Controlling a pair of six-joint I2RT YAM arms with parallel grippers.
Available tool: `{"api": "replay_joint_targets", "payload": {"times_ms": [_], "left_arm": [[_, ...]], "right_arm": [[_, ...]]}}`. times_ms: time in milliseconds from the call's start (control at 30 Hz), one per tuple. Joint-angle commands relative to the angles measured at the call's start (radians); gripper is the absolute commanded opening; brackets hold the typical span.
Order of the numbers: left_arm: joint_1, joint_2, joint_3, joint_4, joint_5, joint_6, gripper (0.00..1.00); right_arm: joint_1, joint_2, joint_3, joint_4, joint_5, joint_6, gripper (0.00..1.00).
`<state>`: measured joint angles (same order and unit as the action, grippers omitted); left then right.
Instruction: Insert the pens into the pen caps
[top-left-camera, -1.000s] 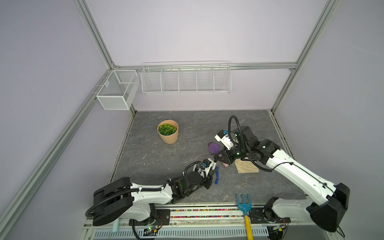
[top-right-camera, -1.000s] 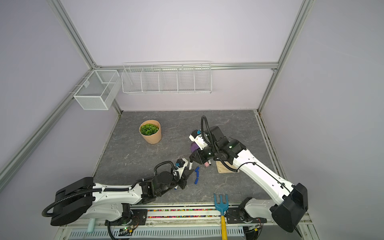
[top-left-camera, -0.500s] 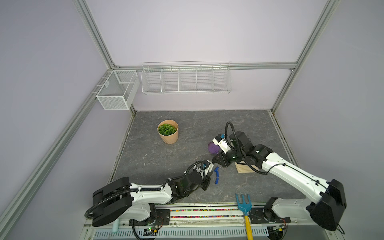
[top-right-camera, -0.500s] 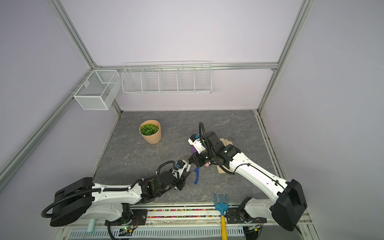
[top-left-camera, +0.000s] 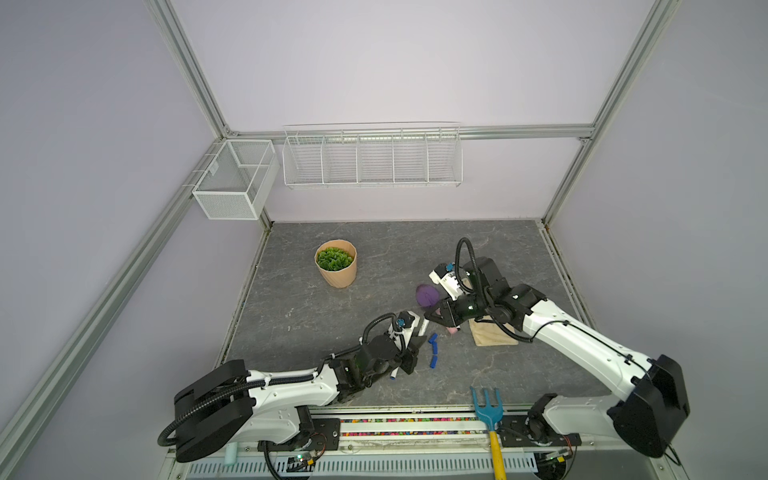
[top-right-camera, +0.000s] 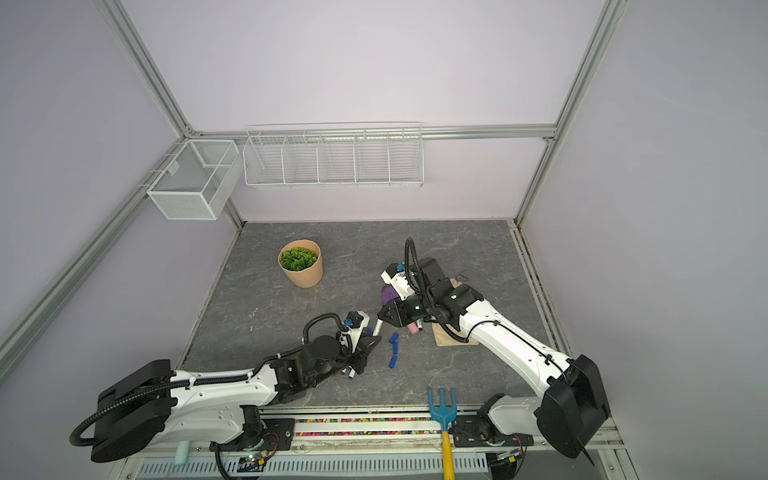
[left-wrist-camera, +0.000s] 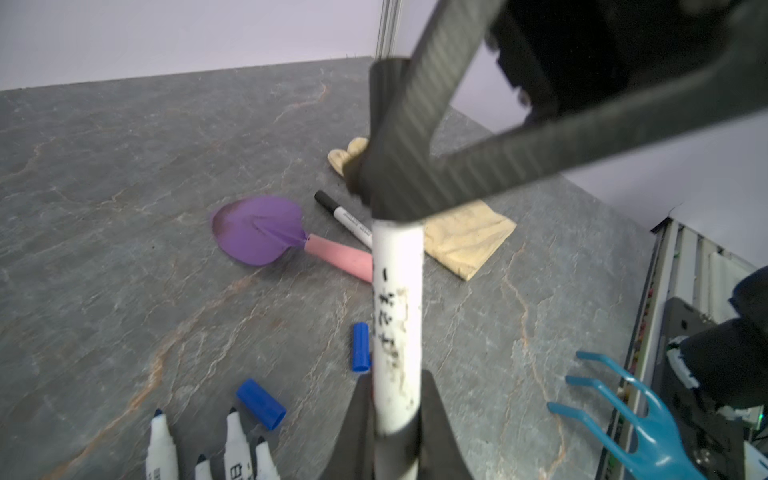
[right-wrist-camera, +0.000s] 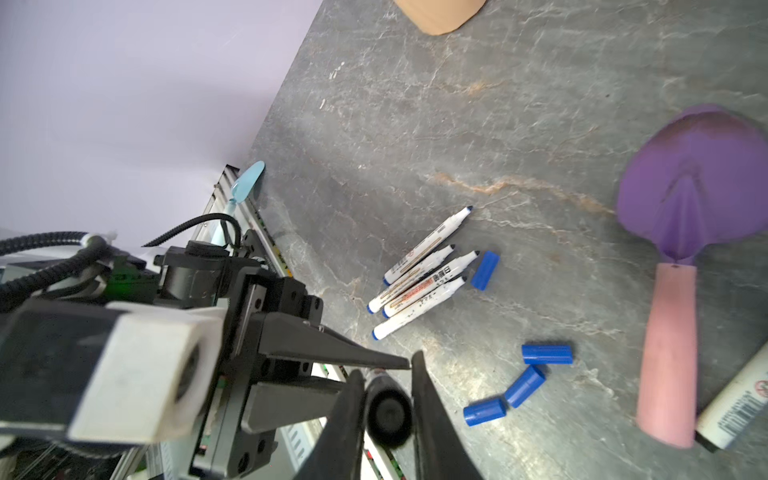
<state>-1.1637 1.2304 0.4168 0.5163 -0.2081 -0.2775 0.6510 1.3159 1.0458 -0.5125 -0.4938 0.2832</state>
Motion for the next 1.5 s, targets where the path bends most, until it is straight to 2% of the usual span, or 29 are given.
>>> {"api": "replay_joint_targets", "payload": {"times_ms": [0, 167, 567, 700, 800, 867, 933, 1033, 1100, 1133, 1233, 1267, 1400, 1467], "left_arm": [[0.011, -0.004, 0.027, 0.236, -0.016, -0.048, 0.0], [0.009, 0.053, 0.03, 0.283, -0.013, -0.069, 0.0], [0.009, 0.139, 0.059, 0.38, 0.022, -0.104, 0.0], [0.01, 0.131, 0.058, 0.358, 0.004, -0.115, 0.0], [0.009, 0.122, 0.049, 0.334, -0.022, -0.137, 0.0], [0.022, 0.104, 0.053, 0.263, -0.016, -0.178, 0.08], [0.053, 0.071, 0.111, 0.046, -0.007, -0.23, 0.09], [0.058, 0.035, 0.191, -0.251, -0.171, -0.286, 0.06], [0.059, 0.014, 0.185, -0.345, -0.308, -0.326, 0.06], [0.059, 0.002, 0.172, -0.357, -0.332, -0.325, 0.07], [0.061, -0.052, 0.129, -0.411, -0.381, -0.379, 0.13], [0.062, -0.073, 0.108, -0.407, -0.375, -0.387, 0.2], [0.062, -0.157, 0.019, -0.345, -0.309, -0.386, 0.39], [0.061, -0.191, -0.009, -0.338, -0.291, -0.378, 0.42]], "right_arm": [[-0.002, 0.028, 0.001, -0.124, 0.011, -0.014, 0.28], [-0.002, 0.028, -0.011, -0.071, 0.013, 0.006, 0.3], [-0.007, 0.029, 0.013, -0.049, 0.033, 0.005, 0.16], [-0.027, 0.043, 0.027, -0.025, 0.038, 0.035, 0.12], [-0.06, 0.063, 0.042, -0.033, 0.086, 0.066, 0.1], [-0.093, 0.081, 0.056, -0.068, 0.142, 0.077, 0.1], [-0.13, 0.103, 0.062, -0.104, 0.199, 0.081, 0.1], [-0.189, 0.151, 0.075, -0.179, 0.306, 0.08, 0.09], [-0.225, 0.186, 0.072, -0.205, 0.367, 0.074, 0.09], [-0.239, 0.195, 0.067, -0.205, 0.388, 0.071, 0.09], [-0.27, 0.228, 0.065, -0.209, 0.465, 0.059, 0.09], [-0.282, 0.236, 0.063, -0.202, 0.469, 0.059, 0.09], [-0.304, 0.214, 0.03, -0.119, 0.401, 0.076, 0.08], [-0.304, 0.22, 0.039, -0.114, 0.389, 0.082, 0.07]]}}
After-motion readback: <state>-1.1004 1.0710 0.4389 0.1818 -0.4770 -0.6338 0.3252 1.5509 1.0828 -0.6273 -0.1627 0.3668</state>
